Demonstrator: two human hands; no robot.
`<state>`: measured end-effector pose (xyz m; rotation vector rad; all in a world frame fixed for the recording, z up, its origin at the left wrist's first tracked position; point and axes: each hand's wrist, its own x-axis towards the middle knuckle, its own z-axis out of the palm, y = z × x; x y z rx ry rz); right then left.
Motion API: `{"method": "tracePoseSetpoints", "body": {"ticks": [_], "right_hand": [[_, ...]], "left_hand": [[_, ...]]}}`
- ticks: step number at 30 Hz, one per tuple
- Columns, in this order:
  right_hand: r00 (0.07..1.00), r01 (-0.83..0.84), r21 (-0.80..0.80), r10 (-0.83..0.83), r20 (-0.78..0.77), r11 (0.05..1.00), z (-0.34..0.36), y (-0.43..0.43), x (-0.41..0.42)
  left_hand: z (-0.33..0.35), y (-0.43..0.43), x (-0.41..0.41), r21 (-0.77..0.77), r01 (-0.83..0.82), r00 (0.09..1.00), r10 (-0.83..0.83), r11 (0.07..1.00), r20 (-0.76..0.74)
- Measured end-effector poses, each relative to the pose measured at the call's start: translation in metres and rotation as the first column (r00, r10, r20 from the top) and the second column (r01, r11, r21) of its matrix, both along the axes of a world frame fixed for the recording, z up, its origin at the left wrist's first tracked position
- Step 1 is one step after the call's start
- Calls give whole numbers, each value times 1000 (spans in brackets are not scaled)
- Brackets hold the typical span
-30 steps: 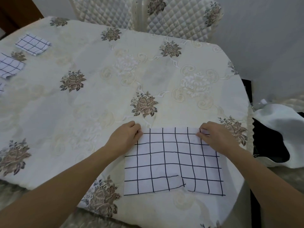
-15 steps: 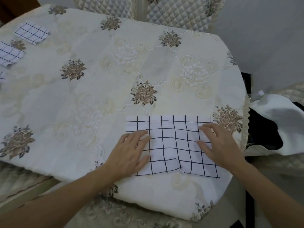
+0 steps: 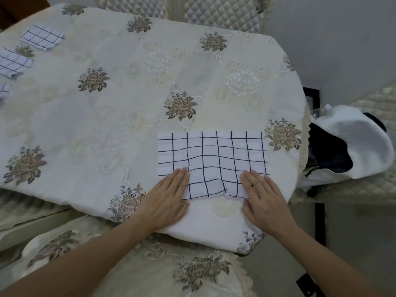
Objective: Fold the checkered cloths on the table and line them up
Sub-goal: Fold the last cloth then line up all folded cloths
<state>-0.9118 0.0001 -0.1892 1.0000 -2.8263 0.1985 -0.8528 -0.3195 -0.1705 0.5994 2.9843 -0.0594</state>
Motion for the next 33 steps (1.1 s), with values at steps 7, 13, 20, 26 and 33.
{"method": "tracePoseSetpoints", "body": {"ticks": [7,13,20,26,33], "right_hand": [[989,136,5,-136,-52,991,-13,0,-1],[992,118,28,-116,-52,993,-15,8,-4],[993,108,64,-103,-65,992,-13,19,-13],[999,53,127,-54,6,990,-8,27,-10],[958,114,-32,-101,269,993,5,19,-19]], "left_hand": [[-9,3,-3,-35,-20,999,20,999,26],[-10,-2,-1,-33,-46,999,46,998,-23],[-8,-15,0,-87,35,994,-43,996,-96],[0,-18,11,-95,35,999,-38,995,-32],[19,-7,-5,20,-163,986,163,986,-40]]}}
